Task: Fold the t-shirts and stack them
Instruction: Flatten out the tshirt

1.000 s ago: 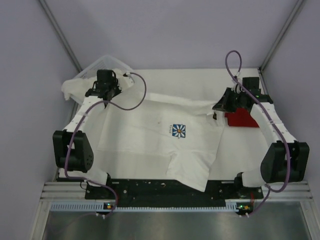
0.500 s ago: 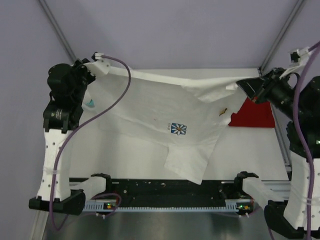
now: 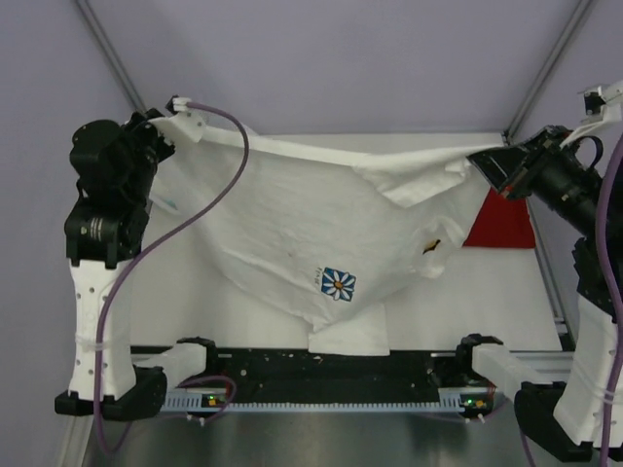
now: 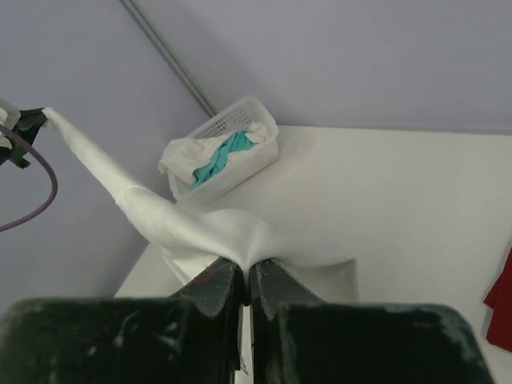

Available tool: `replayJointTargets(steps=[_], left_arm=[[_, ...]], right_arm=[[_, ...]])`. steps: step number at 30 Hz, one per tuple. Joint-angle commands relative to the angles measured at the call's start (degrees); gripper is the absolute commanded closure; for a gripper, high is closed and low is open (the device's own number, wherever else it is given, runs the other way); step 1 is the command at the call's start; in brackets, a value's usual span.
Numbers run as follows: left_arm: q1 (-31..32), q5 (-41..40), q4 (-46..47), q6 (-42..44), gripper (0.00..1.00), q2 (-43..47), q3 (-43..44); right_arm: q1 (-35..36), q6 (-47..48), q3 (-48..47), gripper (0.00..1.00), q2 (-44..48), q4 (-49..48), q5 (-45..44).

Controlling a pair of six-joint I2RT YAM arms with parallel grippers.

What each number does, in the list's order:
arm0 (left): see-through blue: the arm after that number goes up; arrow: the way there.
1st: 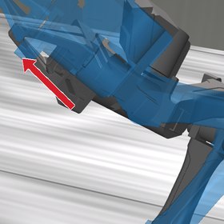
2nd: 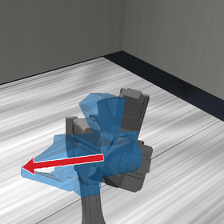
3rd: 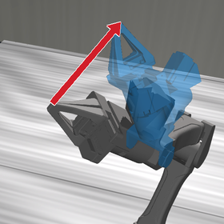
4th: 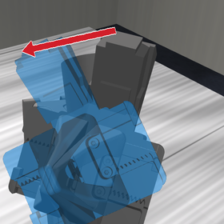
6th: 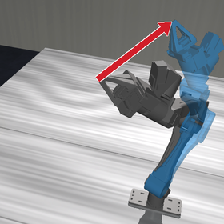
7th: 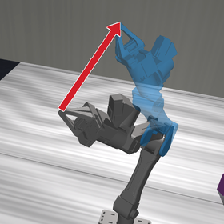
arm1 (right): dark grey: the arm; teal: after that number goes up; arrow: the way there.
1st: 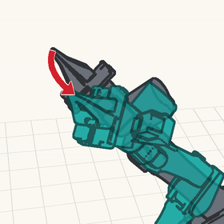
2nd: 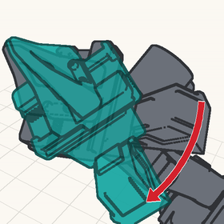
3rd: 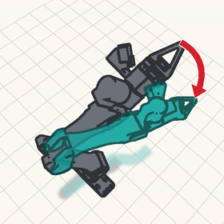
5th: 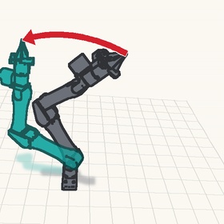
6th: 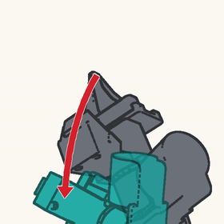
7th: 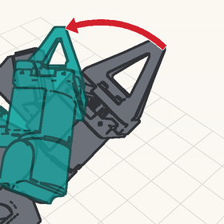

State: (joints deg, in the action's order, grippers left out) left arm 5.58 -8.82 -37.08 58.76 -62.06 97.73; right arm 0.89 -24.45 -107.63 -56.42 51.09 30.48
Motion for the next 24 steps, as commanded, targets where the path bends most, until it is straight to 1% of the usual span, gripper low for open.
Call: replayJointTargets(steps=[1,4,8,12,14,16,20,24], left_arm=[[-1.8,-1.3,-4.8,-4.1,1.00,-9.5,7.9],[-1.8,0.6,-5.4,-5.8,1.00,-9.7,7.4],[-1.9,0.3,-4.3,-5.3,1.00,-7.7,2.7],[-2.0,0.6,-1.6,-5.8,1.00,-9.6,1.8],[-2.0,1.3,1.8,-6.8,1.00,-11.9,2.2],[-2.0,1.1,3.5,-8.6,1.00,-15.5,4.5],[-1.9,0.6,3.2,-11.0,1.00,-22.7,11.2],[-2.0,-0.1,3.2,-11.4,1.00,-23.8,13.7]], right_arm=[[-0.3,-1.9,1.5,1.00,-0.3,-0.6,-3.3],[-0.4,-1.0,4.4,1.00,2.3,0.1,-4.5],[-0.3,-0.3,8.2,1.00,3.4,0.1,-4.5],[-0.3,1.2,9.9,1.00,-1.2,-1.9,-4.3],[-0.3,1.7,9.0,1.00,-5.1,-3.9,-4.5],[-0.3,1.9,5.6,1.00,-10.2,-5.0,-5.7],[-0.3,2.6,-5.5,1.00,-19.6,-5.1,-8.2],[-0.4,1.6,-14.6,1.00,-24.2,-4.8,-8.9]])
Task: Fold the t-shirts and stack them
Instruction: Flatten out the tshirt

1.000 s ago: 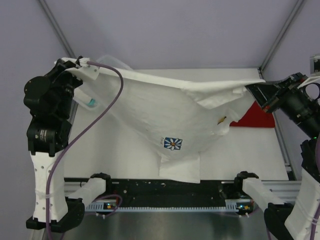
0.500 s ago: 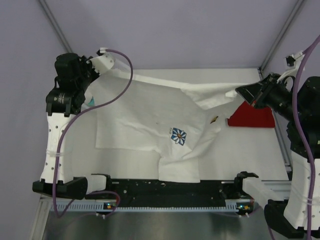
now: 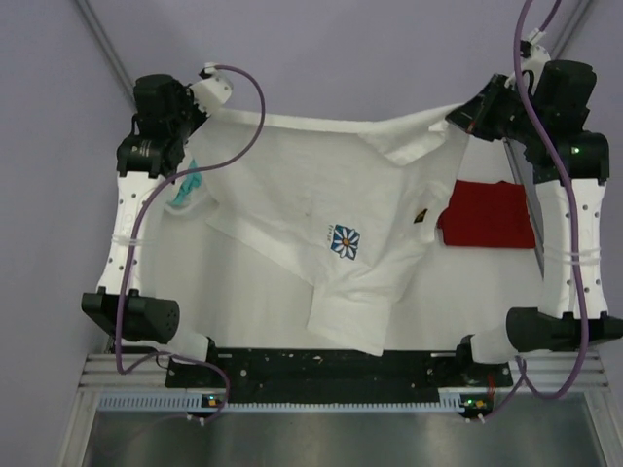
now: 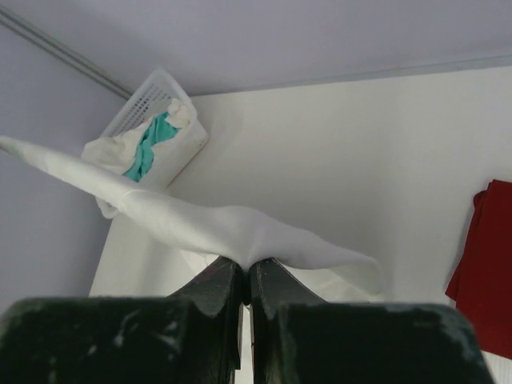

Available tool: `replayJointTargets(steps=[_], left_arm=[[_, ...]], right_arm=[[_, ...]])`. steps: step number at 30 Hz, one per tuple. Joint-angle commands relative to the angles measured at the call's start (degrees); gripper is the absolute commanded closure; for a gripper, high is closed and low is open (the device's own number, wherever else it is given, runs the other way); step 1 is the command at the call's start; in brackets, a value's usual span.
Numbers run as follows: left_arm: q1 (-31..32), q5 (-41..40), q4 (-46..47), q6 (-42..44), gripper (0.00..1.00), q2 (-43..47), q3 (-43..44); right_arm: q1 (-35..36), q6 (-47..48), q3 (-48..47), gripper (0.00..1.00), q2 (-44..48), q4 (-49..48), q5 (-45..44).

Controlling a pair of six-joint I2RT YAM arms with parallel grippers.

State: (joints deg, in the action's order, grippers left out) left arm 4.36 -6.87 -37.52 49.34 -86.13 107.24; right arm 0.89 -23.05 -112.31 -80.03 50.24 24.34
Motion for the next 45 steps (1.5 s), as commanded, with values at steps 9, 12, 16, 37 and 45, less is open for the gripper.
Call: replayJointTargets(steps=[9,12,16,37,45], left_arm=[[-0.8,-1.8,1.3,3.8,1.00,16.6,-3.4],[-0.8,0.0,-1.7,5.1,1.00,22.3,-6.9],[-0.8,1.6,-7.4,5.9,1.00,28.5,-7.1],[-0.7,6.6,-5.5,5.2,1.00,21.6,-19.1],[1.3,12.9,8.0,6.6,1.00,4.4,-28.8]], right_arm=[[-0.4,-0.6,-10.7,1.00,10.8,-3.4,-1.1],[-0.4,-0.3,-9.9,1.00,14.8,-3.1,0.3],[-0.4,-0.2,-11.4,1.00,19.2,-1.5,2.1],[-0.4,6.3,2.7,1.00,9.7,-0.3,-2.5],[-0.4,8.2,15.5,1.00,-8.7,-8.7,-0.7]])
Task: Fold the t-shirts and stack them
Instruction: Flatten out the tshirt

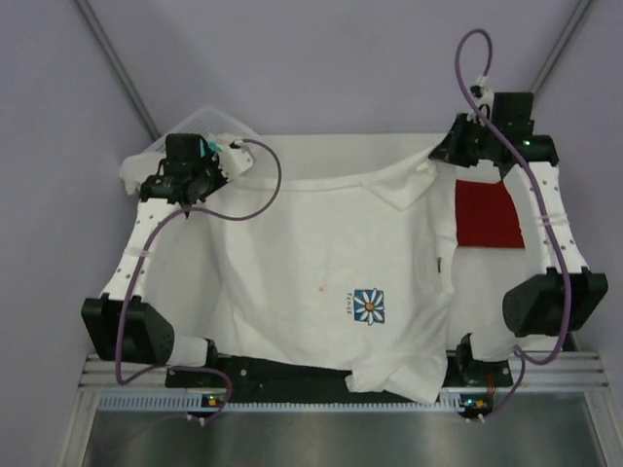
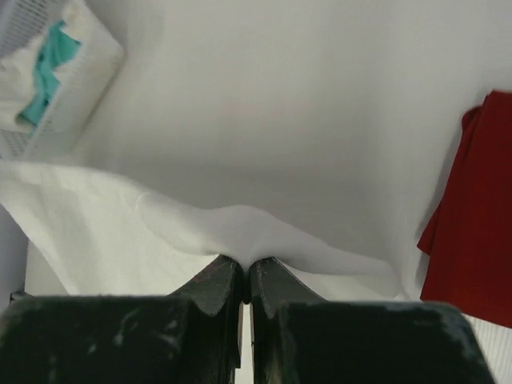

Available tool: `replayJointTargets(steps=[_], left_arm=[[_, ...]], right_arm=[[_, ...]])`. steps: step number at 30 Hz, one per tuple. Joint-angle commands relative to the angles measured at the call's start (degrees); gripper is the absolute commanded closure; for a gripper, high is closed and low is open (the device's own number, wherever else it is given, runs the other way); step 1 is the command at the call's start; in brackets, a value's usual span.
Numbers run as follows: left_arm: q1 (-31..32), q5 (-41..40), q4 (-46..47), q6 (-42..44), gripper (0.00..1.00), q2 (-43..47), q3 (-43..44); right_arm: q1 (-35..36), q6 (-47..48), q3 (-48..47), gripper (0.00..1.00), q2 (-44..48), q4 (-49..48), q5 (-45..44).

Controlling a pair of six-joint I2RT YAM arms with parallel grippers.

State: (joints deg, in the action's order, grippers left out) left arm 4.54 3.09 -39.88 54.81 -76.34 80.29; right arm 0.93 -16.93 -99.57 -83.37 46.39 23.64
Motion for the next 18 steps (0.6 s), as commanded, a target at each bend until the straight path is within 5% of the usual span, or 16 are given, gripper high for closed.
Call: replayJointTargets(steps=[1,7,18], left_arm=[[1.4,2.5,11.6,1.4,1.00,-7.9,-1.9],[1.8,-2.6,14.0,3.5,1.00,-23.6,2.4],[1.4,-6.8,19.0,10.0,1.00,-28.3,0.4]], right_arm=[[-0.4,2.2,3.1,1.00,-7.6,-4.8,0.5],[-2.5,2.0,8.0,1.00,-16.4,-5.3,2.4],[-5.1,0.1,21.2,1.00,-10.7,-6.9,9.3]])
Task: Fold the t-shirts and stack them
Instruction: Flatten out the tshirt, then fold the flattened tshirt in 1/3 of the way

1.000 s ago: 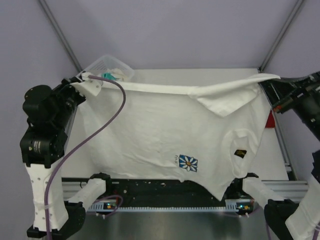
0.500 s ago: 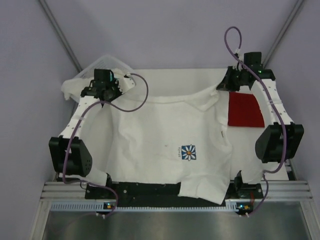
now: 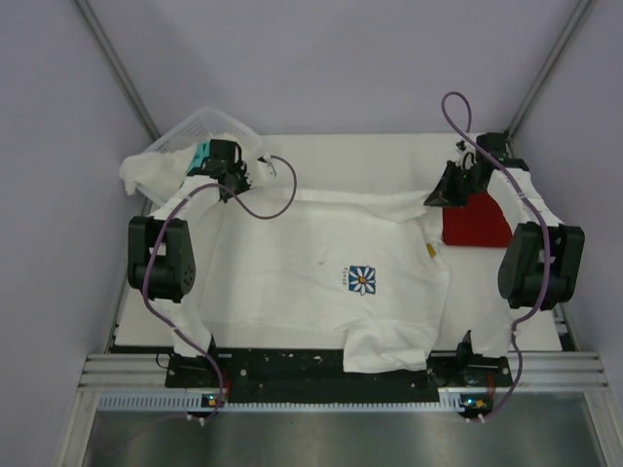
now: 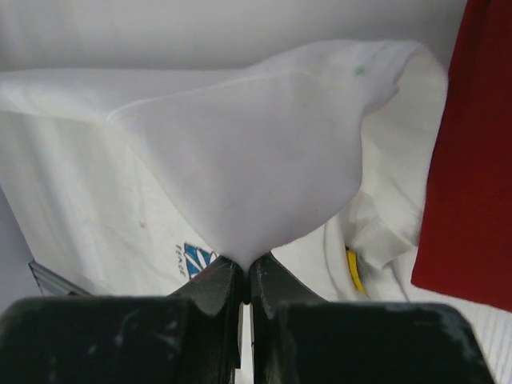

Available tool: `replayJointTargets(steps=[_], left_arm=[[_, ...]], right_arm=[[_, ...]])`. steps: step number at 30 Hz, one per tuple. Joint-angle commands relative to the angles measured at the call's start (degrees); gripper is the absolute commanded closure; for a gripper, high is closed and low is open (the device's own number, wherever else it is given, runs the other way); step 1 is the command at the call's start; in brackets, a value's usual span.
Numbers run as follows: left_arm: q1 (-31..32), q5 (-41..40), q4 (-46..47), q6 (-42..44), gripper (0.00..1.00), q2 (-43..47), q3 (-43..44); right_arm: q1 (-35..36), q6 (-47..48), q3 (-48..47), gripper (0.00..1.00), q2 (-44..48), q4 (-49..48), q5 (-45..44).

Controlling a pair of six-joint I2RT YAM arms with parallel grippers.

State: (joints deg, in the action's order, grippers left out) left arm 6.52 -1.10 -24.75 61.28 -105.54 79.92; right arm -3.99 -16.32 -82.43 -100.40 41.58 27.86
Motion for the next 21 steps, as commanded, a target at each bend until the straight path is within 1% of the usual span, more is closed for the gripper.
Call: replayJointTargets(steps=[1,4,7,10,14,15,18,21], left_arm=[[-0.6,-3.4,3.5,4.8,1.00,0.9,0.4],[-0.5,-3.3,1.4,9.0,1.00,1.9,-2.4],[-0.5,-2.2,-0.2,12.7,1.00,3.0,-7.1],[-0.5,-1.7,-1.6,13.4,1.00,2.6,-9.0],[-0.4,-2.1,-4.6,12.3,1.00,0.4,-7.3],[-0.3,-2.3,-4.9,11.8,0.94,-0.2,-6.7],[-0.1,-2.7,-4.9,10.2,0.70,-1.3,-5.3],[0.4,-1.0,-5.5,8.1,0.58,-0.7,-3.5]], right_arm=[[-0.1,-0.4,5.3,1.00,7.6,-2.1,5.1],[-0.1,-0.7,9.6,1.00,11.9,-2.1,5.2],[-0.1,-1.5,12.8,1.00,15.8,-2.2,5.4],[-0.1,-2.1,15.3,1.00,17.2,-2.8,6.2],[-0.1,-2.4,17.7,1.00,16.5,-4.0,6.3],[0.0,-3.3,18.4,1.00,16.2,-5.2,6.9],[0.8,-4.7,19.2,1.00,14.2,-8.2,8.8],[1.7,-6.4,18.3,1.00,10.4,-11.4,9.8]])
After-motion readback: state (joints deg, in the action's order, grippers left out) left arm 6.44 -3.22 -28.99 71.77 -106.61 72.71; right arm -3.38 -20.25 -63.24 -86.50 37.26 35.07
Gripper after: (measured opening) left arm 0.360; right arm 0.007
